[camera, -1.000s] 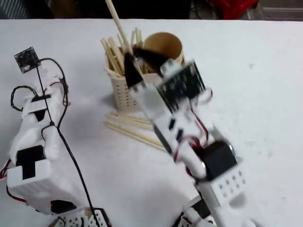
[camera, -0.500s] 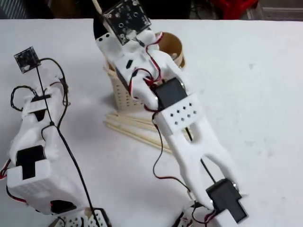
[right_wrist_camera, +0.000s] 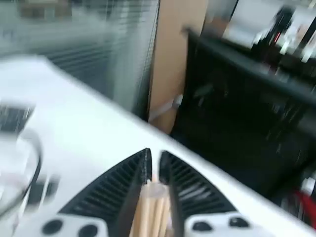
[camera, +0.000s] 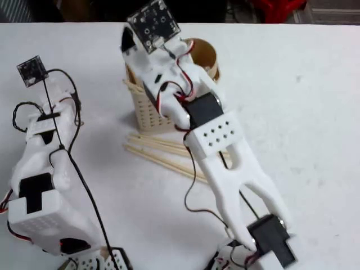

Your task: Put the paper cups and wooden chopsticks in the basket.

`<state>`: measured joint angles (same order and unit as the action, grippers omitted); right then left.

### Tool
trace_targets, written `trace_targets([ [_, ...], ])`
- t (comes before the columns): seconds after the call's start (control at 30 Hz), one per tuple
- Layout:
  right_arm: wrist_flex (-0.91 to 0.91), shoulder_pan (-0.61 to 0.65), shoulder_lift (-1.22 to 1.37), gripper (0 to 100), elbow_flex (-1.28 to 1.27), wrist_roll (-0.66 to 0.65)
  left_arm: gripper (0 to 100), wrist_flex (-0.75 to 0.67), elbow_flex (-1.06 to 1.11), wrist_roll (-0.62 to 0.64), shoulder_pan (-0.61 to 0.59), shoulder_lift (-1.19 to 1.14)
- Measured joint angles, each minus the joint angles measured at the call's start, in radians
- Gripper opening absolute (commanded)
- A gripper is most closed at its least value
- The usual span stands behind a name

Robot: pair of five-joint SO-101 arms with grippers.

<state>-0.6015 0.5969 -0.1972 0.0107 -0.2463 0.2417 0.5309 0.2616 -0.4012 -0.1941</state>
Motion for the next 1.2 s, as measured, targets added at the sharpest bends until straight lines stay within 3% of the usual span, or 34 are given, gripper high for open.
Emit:
trace_targets([
  [0.17, -0.250, -0.003, -0.172, 3.3, -0.218, 0.000, 9, 0.000, 0.000, 0.000, 0.000, 0.000],
  [0.33, -0.354, 0.017, -0.285, 1.5, -0.454, 0.000, 9, 0.000, 0.000, 0.000, 0.000, 0.000],
  [0.5, -0.359, 0.106, -0.247, 1.8, -0.638, -0.021, 9, 0.000, 0.000, 0.000, 0.000, 0.000],
  [0.8, -0.262, 0.109, 0.057, 2.1, -0.660, -0.244, 9, 0.000, 0.000, 0.000, 0.000, 0.000],
  [1.2, -0.221, 0.052, 0.186, 2.3, -0.660, -0.269, 9, 0.000, 0.000, 0.000, 0.000, 0.000],
])
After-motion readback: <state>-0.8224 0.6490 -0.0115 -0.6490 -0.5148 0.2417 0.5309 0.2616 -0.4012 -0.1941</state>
